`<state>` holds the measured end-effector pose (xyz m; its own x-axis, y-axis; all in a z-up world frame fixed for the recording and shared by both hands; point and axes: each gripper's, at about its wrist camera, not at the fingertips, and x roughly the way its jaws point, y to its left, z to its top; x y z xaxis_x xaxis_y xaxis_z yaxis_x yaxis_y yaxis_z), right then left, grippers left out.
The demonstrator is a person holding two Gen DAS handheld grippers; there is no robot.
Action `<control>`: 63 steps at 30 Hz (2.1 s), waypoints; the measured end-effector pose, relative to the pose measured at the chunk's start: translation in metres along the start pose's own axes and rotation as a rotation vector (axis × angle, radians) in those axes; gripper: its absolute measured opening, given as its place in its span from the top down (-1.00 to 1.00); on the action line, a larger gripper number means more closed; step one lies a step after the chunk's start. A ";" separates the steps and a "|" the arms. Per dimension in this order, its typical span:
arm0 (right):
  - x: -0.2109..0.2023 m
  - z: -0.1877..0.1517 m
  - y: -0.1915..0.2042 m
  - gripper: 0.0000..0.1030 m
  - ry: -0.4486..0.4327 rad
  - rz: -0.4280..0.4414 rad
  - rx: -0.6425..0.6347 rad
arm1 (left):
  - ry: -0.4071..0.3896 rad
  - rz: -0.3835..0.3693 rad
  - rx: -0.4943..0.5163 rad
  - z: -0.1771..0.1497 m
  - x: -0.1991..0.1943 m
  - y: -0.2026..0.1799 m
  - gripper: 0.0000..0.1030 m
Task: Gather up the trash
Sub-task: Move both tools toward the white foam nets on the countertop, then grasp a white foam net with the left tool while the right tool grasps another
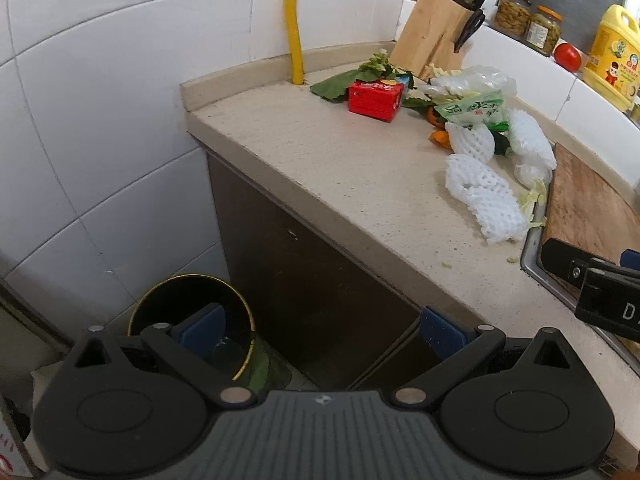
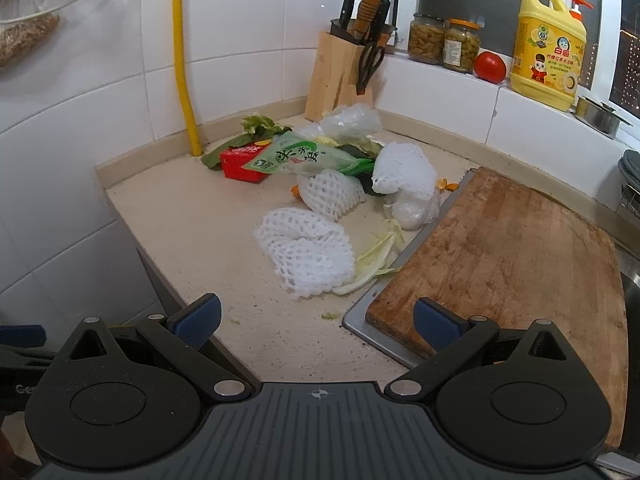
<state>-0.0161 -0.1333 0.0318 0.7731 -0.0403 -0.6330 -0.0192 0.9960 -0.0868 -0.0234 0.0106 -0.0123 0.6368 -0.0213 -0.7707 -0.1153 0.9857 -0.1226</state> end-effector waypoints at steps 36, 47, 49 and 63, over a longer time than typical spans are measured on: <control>0.048 0.040 -0.049 -1.00 -0.014 -0.029 0.004 | -0.178 -0.120 0.141 0.067 0.017 -0.054 -0.95; 0.093 0.071 -0.088 -1.00 -0.014 -0.055 -0.030 | -0.094 -0.159 0.189 0.092 0.073 -0.107 -0.95; 0.104 0.078 -0.095 -1.00 -0.012 -0.056 -0.038 | -0.063 -0.156 0.182 0.095 0.084 -0.111 -0.91; 0.178 0.117 -0.120 -0.98 0.015 0.001 -0.093 | 0.062 -0.134 0.142 0.105 0.129 -0.130 -0.27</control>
<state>0.1980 -0.2504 0.0194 0.7632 -0.0414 -0.6448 -0.0793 0.9844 -0.1571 0.1543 -0.1025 -0.0301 0.5906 -0.1600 -0.7910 0.0785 0.9869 -0.1410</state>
